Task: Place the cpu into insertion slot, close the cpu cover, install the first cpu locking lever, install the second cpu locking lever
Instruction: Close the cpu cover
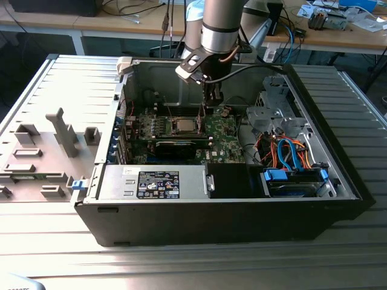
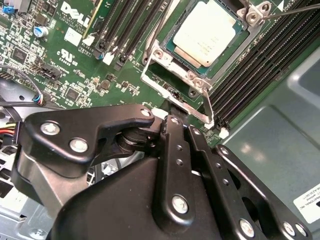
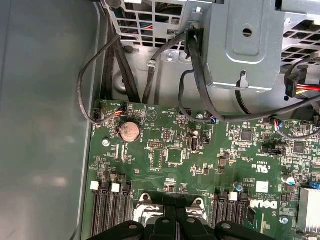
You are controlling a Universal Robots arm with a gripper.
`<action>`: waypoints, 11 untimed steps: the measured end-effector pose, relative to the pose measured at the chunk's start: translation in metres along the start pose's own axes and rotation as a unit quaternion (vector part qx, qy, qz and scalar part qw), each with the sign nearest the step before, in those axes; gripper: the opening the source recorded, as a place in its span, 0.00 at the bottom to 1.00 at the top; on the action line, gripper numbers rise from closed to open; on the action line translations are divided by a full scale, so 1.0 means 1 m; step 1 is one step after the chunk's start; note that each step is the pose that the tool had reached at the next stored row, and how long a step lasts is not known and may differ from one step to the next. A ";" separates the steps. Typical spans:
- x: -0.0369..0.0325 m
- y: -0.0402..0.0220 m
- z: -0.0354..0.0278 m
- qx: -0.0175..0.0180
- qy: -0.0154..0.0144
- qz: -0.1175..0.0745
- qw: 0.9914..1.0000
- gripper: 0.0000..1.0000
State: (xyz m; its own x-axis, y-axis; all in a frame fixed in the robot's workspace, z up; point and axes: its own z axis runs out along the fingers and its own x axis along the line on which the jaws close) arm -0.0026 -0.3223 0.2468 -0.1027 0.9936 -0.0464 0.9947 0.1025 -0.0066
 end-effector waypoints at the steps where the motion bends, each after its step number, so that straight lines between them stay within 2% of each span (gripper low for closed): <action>1: 0.0001 -0.0009 0.0000 0.000 0.000 0.000 1.000 0.11; 11: 0.0011 -0.0103 0.0000 0.000 0.000 0.000 1.000 0.11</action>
State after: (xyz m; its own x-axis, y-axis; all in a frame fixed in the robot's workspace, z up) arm -0.0129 -0.3223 0.2468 -0.1025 0.9936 -0.0465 0.9947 0.1024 -0.0066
